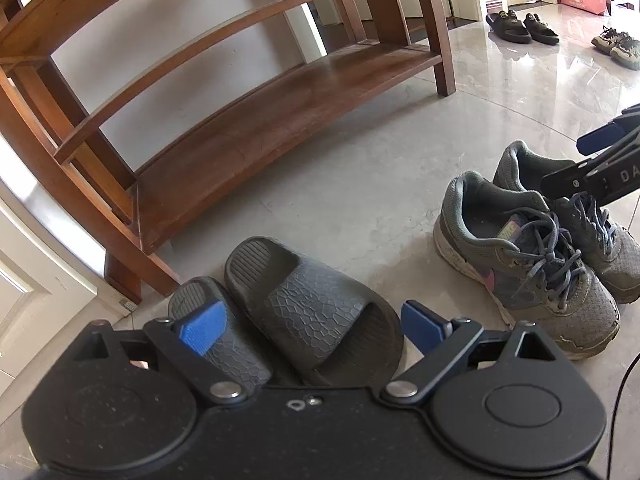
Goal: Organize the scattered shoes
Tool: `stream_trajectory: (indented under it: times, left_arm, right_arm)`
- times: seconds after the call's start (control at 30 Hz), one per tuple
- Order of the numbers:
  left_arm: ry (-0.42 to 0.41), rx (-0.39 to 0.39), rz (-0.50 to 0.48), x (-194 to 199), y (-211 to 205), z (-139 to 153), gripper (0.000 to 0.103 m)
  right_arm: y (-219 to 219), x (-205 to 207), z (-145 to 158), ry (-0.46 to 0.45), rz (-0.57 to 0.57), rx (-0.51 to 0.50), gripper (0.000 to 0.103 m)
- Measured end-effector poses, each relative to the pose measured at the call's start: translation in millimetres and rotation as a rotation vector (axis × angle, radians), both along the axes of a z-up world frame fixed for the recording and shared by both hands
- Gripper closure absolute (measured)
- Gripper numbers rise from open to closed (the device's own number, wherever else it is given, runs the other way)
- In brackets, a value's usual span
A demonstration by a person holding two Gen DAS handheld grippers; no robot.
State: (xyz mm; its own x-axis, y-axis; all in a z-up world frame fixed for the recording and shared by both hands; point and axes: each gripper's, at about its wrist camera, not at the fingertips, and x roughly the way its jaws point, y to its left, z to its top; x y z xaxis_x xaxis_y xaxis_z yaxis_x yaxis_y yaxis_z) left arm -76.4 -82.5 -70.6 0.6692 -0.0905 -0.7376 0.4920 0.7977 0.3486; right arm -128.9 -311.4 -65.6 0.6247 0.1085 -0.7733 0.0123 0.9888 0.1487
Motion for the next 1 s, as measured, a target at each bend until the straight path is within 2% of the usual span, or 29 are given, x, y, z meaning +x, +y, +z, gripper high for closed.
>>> stream_trajectory:
  times: [0.17, 0.23, 0.37, 0.43, 0.57, 0.73, 0.87, 1.0]
  left_arm:
    - [0.014, 0.005, 0.013, 1.8, 3.8, -3.1, 0.008]
    - [0.019, 0.003, 0.016, 1.9, 5.5, -3.7, 0.008]
    - [0.028, 0.004, 0.022, 2.4, 8.1, -5.8, 0.008]
    - [0.039, 0.001, 0.027, 4.2, 8.4, -6.3, 0.008]
    - [0.049, -0.002, 0.026, 4.4, 7.1, -7.1, 0.008]
    - [0.049, -0.001, 0.02, 2.6, 8.0, -5.4, 0.008]
    - [0.056, -0.007, 0.031, 4.0, 10.8, -5.1, 0.008]
    - [0.067, -0.009, 0.031, 4.8, 11.4, -7.2, 0.008]
  right_arm:
    - [-7.9, 15.1, -3.4, 0.055, 0.012, 0.006, 0.011]
    - [-11.1, 20.6, -5.6, 0.077, 0.009, 0.008, 0.018]
    - [-23.5, 32.7, -10.1, 0.133, -0.023, 0.037, 0.022]
    - [-26.5, 40.2, -13.0, 0.165, -0.021, 0.038, 0.029]
    - [-21.7, 61.5, -20.1, 0.219, 0.017, 0.02, 0.028]
    - [-2.9, 83.8, -33.2, 0.27, 0.077, -0.064, 0.027]
    - [0.2, 96.3, -51.0, 0.323, 0.078, -0.082, 0.027]
    - [3.4, 100.8, -65.4, 0.356, 0.092, -0.147, 0.027]
